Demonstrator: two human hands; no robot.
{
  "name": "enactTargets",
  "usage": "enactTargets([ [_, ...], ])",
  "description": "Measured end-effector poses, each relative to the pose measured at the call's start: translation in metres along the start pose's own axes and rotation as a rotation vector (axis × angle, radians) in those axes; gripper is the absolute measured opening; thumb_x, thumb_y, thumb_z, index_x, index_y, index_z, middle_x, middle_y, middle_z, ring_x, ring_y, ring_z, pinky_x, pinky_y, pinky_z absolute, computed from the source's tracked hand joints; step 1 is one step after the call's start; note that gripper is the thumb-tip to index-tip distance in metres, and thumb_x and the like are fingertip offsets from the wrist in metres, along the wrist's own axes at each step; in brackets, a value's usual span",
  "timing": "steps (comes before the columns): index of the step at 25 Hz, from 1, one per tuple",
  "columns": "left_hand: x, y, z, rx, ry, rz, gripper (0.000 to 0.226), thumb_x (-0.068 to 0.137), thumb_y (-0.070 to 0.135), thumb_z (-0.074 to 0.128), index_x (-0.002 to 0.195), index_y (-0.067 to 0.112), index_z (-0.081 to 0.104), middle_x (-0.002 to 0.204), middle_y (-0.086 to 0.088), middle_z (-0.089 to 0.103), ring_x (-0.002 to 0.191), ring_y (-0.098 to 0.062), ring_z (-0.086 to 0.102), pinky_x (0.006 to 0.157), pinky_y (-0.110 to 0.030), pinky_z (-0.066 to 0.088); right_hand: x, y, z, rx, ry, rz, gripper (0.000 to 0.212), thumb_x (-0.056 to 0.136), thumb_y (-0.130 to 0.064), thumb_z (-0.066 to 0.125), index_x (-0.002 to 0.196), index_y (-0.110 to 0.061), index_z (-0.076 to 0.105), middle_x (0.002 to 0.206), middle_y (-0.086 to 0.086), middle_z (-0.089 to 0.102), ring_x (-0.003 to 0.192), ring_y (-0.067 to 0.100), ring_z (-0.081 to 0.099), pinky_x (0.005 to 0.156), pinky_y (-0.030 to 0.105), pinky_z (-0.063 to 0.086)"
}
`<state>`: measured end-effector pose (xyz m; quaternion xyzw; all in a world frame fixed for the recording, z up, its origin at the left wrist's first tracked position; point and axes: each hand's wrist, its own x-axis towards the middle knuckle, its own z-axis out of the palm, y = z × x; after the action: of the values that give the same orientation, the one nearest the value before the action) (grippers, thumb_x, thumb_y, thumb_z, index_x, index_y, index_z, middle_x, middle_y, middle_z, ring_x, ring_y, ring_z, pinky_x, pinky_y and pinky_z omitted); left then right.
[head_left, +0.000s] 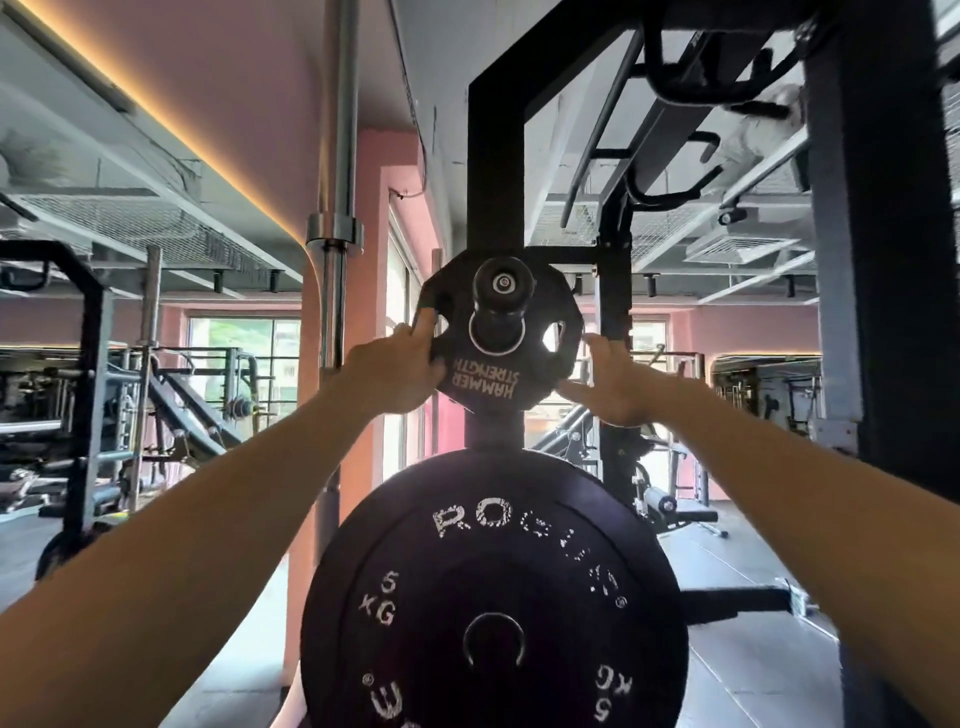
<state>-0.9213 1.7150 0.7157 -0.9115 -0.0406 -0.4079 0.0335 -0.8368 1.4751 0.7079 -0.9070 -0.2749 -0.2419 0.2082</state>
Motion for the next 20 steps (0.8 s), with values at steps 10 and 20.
enactTargets([
  [10,-0.156,0.077,-0.002,-0.173,-0.439,-0.075,0.084,0.063,0.080,0.057,0.132,0.034,0.044,0.126,-0.001,0.057,0.108,-0.020,0.058,0.098,-0.042,0.047,-0.163,0.048,-0.009,-0.020,-0.252,-0.030,0.082,0.075,-0.073,0.055,0.136,-0.019,0.047,0.138,-0.001,0.050,0.123,0.020,0.050,0.104,0.038,0.040],
  [20,-0.247,0.169,-0.093,-0.281,-0.372,-0.133,0.065,0.081,0.058,0.066,0.133,0.024,0.048,0.135,-0.004,0.054,0.120,-0.022,0.052,0.100,-0.036,0.040,-0.285,0.064,-0.077,0.015,-0.293,-0.014,0.076,0.080,-0.066,0.058,0.137,-0.019,0.042,0.141,0.006,0.046,0.120,0.025,0.051,0.101,0.039,0.043],
])
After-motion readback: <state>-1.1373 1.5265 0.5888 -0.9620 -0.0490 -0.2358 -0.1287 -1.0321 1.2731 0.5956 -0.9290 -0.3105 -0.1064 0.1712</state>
